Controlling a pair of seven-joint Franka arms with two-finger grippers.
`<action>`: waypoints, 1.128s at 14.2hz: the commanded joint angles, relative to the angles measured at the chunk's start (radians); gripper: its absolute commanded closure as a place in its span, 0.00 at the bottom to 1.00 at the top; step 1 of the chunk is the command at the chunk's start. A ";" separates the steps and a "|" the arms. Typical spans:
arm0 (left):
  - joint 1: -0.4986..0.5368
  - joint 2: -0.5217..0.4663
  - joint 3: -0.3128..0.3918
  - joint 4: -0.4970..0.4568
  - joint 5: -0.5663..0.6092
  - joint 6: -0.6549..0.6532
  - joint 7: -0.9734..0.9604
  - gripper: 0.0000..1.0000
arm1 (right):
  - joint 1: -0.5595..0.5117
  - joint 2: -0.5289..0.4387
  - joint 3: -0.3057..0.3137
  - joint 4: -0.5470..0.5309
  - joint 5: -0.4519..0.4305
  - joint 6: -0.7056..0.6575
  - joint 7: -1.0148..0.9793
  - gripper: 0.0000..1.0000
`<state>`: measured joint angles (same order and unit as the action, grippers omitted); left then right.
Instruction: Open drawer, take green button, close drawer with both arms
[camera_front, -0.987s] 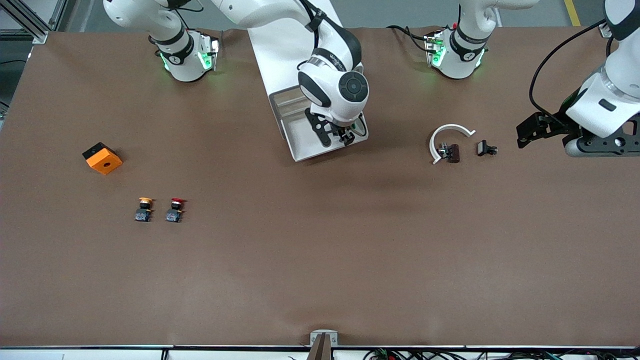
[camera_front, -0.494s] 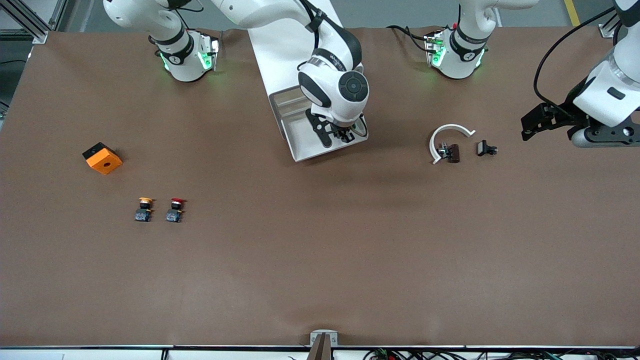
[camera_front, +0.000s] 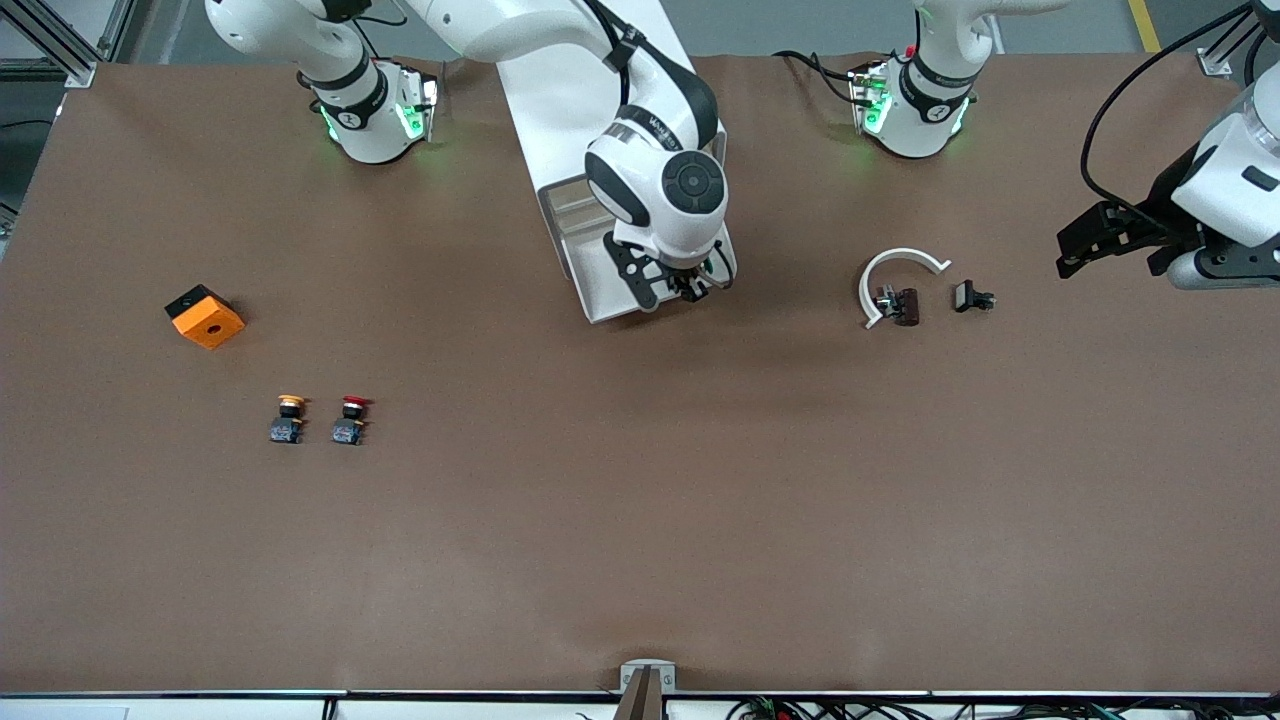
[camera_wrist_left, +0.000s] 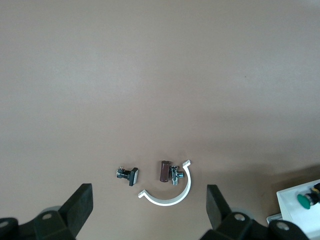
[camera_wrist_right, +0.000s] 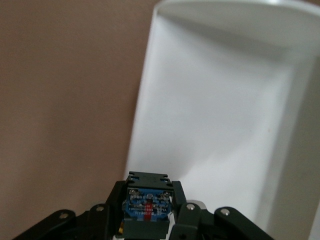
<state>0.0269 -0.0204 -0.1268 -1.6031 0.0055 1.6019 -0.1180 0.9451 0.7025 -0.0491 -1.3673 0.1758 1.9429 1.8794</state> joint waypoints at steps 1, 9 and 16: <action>0.058 -0.023 -0.060 -0.020 -0.015 -0.002 0.012 0.00 | -0.061 -0.040 0.012 0.013 0.005 -0.065 -0.090 1.00; 0.009 0.135 -0.077 -0.021 -0.010 0.104 -0.011 0.00 | -0.290 -0.124 0.003 0.011 0.033 -0.220 -0.781 1.00; -0.103 0.335 -0.088 -0.023 -0.006 0.231 -0.086 0.00 | -0.448 -0.132 0.002 -0.003 -0.051 -0.228 -1.221 1.00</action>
<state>-0.0678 0.2723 -0.2079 -1.6393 0.0044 1.7886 -0.1898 0.5251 0.5913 -0.0631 -1.3583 0.1688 1.7218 0.7423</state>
